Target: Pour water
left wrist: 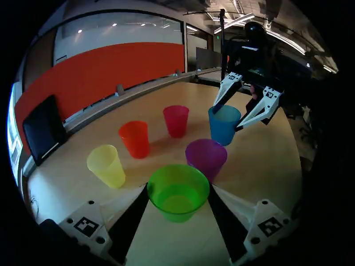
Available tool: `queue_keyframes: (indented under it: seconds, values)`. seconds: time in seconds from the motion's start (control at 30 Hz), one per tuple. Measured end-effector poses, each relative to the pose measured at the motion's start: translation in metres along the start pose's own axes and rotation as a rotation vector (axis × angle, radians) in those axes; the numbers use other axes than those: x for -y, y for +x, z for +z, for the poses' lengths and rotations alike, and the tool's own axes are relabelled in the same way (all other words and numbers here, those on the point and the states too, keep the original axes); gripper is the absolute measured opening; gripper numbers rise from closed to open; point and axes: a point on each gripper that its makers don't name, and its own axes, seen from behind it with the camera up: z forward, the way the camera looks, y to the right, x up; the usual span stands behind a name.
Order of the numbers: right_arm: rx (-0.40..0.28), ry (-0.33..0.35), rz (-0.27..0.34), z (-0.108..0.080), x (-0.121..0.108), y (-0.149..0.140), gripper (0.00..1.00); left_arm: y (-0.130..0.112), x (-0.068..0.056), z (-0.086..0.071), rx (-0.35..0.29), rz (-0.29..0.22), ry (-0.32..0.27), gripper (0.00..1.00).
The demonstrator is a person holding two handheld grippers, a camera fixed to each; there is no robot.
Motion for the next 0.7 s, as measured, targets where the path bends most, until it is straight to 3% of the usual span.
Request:
queue_keyframes:
  seconds: [0.7]
  values:
    - [0.053, 0.027, 0.012, 0.017, 0.009, -0.027, 0.94, -0.013, 0.0, 0.013, 0.008, -0.028, -0.031, 0.89]
